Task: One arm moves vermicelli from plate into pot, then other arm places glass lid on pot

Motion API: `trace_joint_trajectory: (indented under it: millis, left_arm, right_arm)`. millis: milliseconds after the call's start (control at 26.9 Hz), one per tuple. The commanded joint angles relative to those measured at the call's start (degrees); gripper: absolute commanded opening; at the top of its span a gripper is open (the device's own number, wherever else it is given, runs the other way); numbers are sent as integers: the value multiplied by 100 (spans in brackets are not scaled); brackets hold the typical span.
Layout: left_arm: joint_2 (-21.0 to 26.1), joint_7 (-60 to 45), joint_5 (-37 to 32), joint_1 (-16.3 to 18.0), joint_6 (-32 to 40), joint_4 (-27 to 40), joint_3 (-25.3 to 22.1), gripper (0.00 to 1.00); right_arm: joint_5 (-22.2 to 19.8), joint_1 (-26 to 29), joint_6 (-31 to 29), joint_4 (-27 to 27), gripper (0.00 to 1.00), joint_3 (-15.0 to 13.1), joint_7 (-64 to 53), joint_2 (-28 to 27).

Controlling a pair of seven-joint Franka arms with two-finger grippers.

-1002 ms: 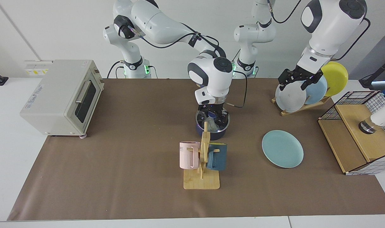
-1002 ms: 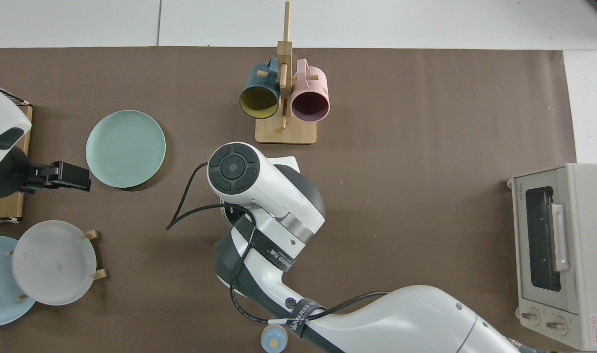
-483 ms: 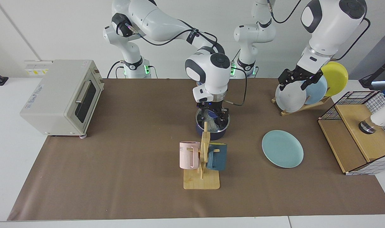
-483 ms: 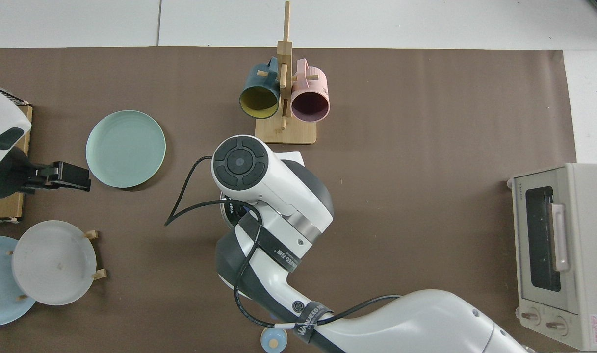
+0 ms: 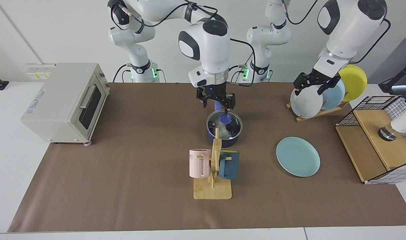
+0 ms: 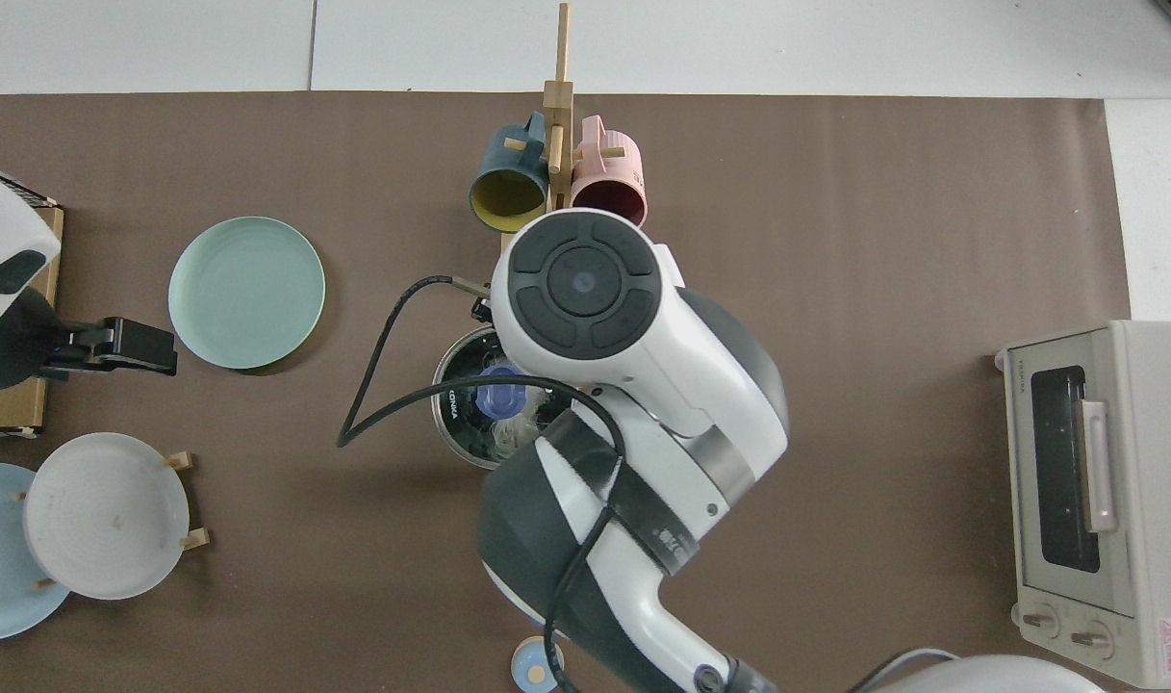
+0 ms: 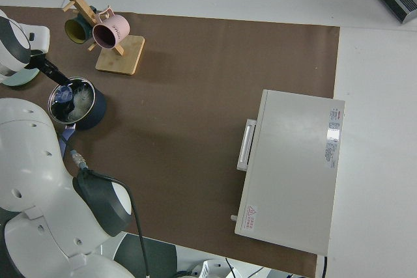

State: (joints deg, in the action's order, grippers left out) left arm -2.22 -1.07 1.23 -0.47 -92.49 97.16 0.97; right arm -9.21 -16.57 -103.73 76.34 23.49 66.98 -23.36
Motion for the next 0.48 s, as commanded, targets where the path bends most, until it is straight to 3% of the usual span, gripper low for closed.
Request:
trace_joint_trajectory:
  millis: [0, 148, 445]
  left_arm:
    - [-77, -86, -114, -6, 38, 31, 8, 100]
    - [-77, -86, -114, -6, 38, 31, 8, 100]
    - [-77, -86, -114, -6, 38, 31, 8, 100]
  right_arm:
    - [402, 444, -51, 1093, 100, -203, -1194, 911]
    - [648, 418, 28, 1681, 100, -756, -2142, 1447]
    - [675, 426, 28, 2560, 100, -1715, -3770, 2291]
